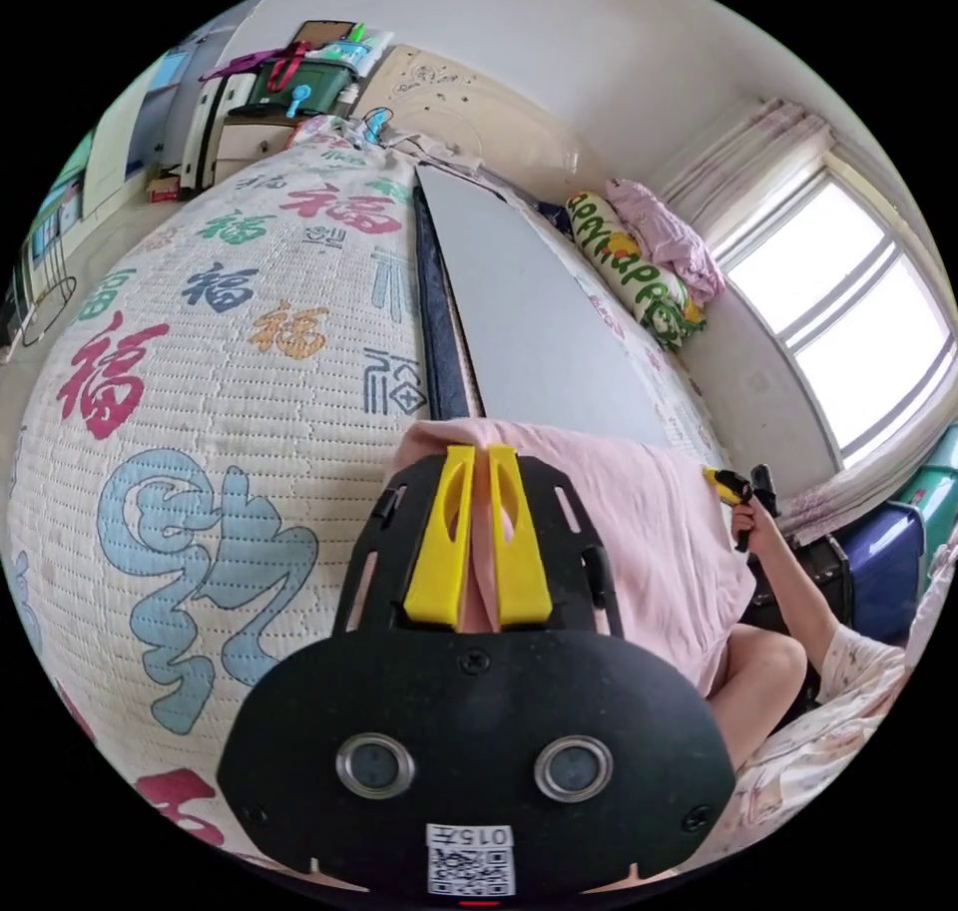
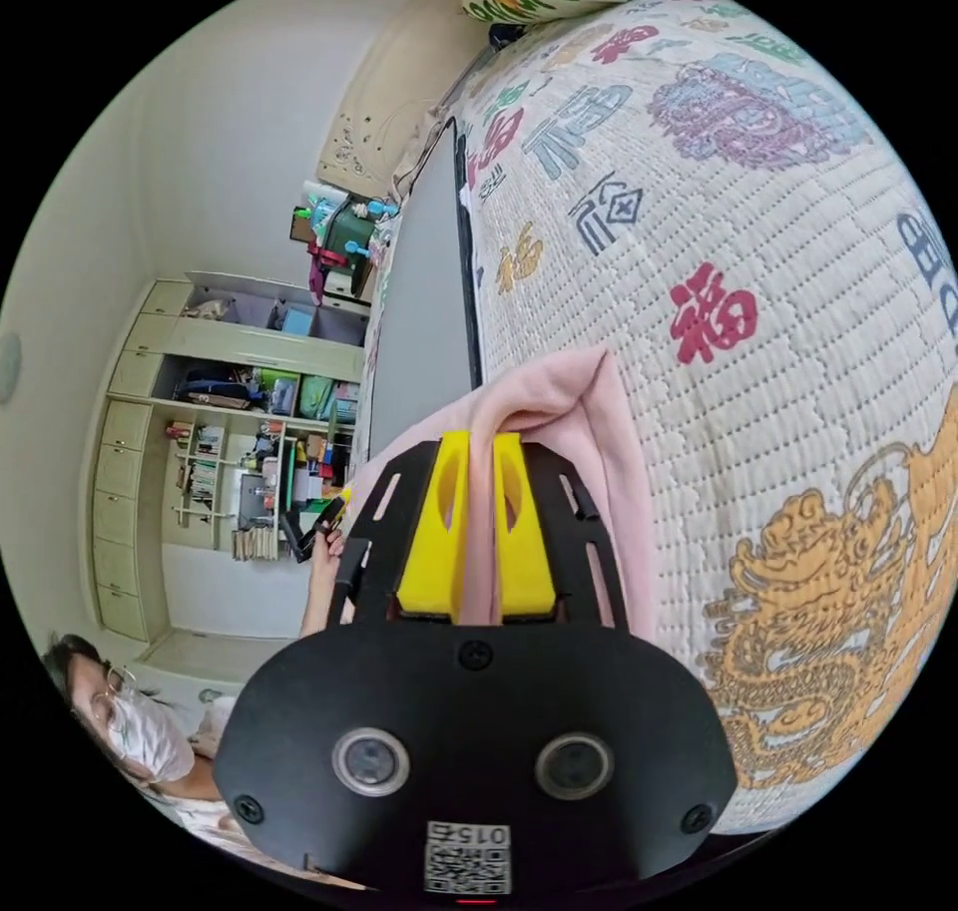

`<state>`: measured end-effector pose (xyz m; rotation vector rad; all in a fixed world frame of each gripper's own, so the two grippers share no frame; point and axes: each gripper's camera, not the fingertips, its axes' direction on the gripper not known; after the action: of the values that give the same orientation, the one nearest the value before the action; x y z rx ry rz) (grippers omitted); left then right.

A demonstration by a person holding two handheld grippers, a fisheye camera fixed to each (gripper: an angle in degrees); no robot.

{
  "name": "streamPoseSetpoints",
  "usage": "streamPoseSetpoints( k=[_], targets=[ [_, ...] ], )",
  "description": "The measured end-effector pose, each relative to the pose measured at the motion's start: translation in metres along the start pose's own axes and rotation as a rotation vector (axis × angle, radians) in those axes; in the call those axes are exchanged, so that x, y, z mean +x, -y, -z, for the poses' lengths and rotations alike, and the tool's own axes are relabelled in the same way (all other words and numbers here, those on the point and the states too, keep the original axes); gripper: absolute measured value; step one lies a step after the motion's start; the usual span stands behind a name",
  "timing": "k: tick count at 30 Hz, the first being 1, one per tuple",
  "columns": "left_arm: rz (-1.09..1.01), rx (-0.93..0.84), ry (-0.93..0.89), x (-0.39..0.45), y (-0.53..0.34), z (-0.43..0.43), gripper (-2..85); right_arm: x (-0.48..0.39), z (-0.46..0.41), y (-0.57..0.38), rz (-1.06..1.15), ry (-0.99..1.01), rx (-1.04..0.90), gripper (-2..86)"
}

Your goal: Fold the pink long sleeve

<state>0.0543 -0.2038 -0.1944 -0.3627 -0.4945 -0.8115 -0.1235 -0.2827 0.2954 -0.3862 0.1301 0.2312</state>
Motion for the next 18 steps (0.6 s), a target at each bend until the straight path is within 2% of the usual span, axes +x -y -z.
streamPoseSetpoints(
  k=[2, 7, 11, 18],
  targets=[
    [-0.002, 0.101, -0.044, 0.000, 0.005, 0.025, 1.1, -0.016, 0.006, 0.006, 0.073, -0.029, 0.051, 3.4],
    [-0.077, 0.195, 0.042, 0.021, 0.018, 0.035, 0.3, -0.053, -0.010, 0.024, 0.178, -0.170, 0.101, 2.3],
    [-0.026, 0.242, 0.051, -0.002, 0.021, 0.026, 0.3, -0.056, -0.032, 0.040, 0.101, -0.169, 0.177, 2.5],
    [-0.008, 0.154, 0.120, -0.043, 0.005, 0.010, 3.3, -0.041, -0.062, 0.039, 0.045, -0.207, 0.131, 4.7]
  ],
)
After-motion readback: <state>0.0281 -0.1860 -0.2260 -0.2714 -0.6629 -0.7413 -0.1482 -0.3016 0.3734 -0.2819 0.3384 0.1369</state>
